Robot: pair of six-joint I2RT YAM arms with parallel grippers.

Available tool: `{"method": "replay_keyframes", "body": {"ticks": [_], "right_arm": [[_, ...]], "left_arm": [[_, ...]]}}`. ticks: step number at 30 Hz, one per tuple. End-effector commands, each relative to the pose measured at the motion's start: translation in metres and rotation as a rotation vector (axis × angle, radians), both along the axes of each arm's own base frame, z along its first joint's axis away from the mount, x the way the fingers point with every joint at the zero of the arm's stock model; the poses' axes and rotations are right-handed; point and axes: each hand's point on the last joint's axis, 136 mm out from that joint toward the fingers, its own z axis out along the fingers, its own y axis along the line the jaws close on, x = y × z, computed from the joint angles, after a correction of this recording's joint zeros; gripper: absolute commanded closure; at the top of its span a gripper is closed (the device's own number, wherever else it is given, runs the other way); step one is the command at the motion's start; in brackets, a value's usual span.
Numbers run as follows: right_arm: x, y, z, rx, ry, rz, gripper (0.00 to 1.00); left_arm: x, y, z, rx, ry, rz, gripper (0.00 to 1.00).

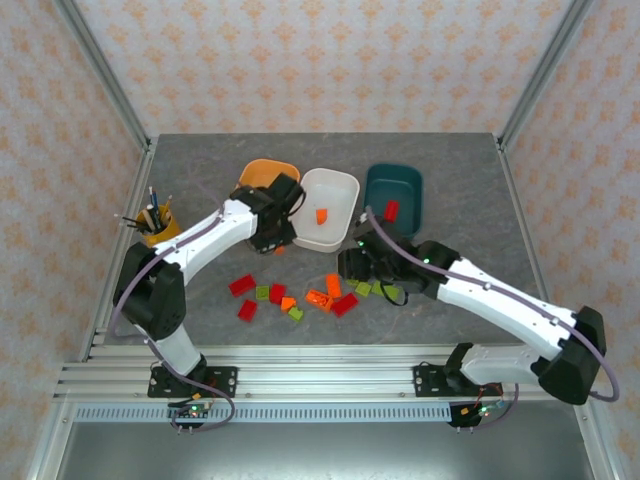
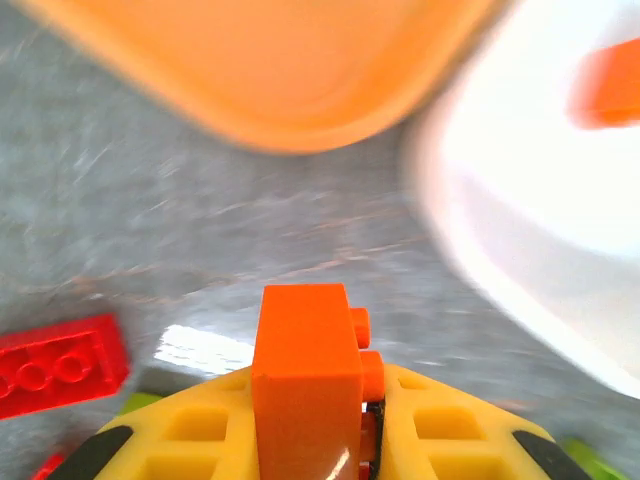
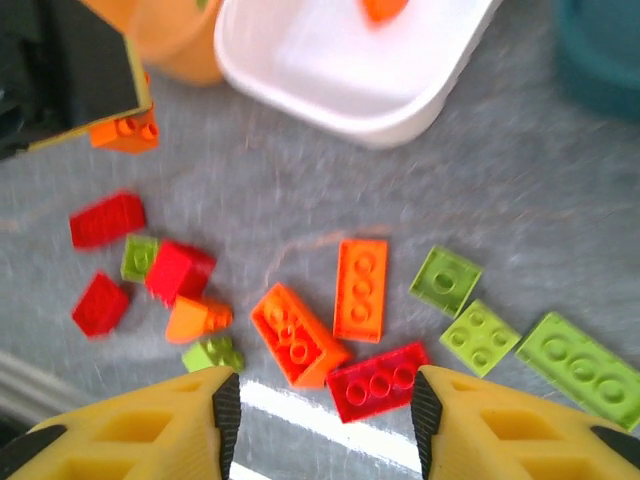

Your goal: Sort the legos into containers by color

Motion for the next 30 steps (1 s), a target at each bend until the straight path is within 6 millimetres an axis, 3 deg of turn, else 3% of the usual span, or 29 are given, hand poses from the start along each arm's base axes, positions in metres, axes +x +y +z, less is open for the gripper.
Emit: {"method": "replay_keyframes", "body": {"ticks": [1,5,8,14,21,25,30], "right_arm": [[0.023,-0.028,0.028,0.021,-0.066,-0.16,0.45],[0.04,-0.038,0.034,0.056,-0.032,-0.232,0.33],[0.05,-0.044,0.033,0.08,0.009,-0.276,0.2],[0.053,-0.045,0.029,0.104,0.049,-0.288,0.17],[0.041,-0.048,0.012,0.095,0.099,-0.281,0.17],[0.033,-0.055,-0.001,0.051,0.129,-0.271,0.16],[0.015,-0.066,-0.017,-0.008,0.214,-0.29,0.22]], "left_arm": [[0.01,-0.01,0.024,0.054,-0.015,-0.091,0.78],[0.039,-0.037,0.025,0.052,-0.014,-0.147,0.78],[0.057,-0.049,0.003,0.088,0.034,-0.172,0.78],[0.08,-0.058,-0.036,0.15,0.091,-0.184,0.78],[0.083,-0.053,-0.069,0.193,0.147,-0.179,0.74],[0.085,-0.056,-0.064,0.178,0.133,-0.182,0.56],[0.091,-0.062,-0.028,0.138,0.061,-0.175,0.45]]}}
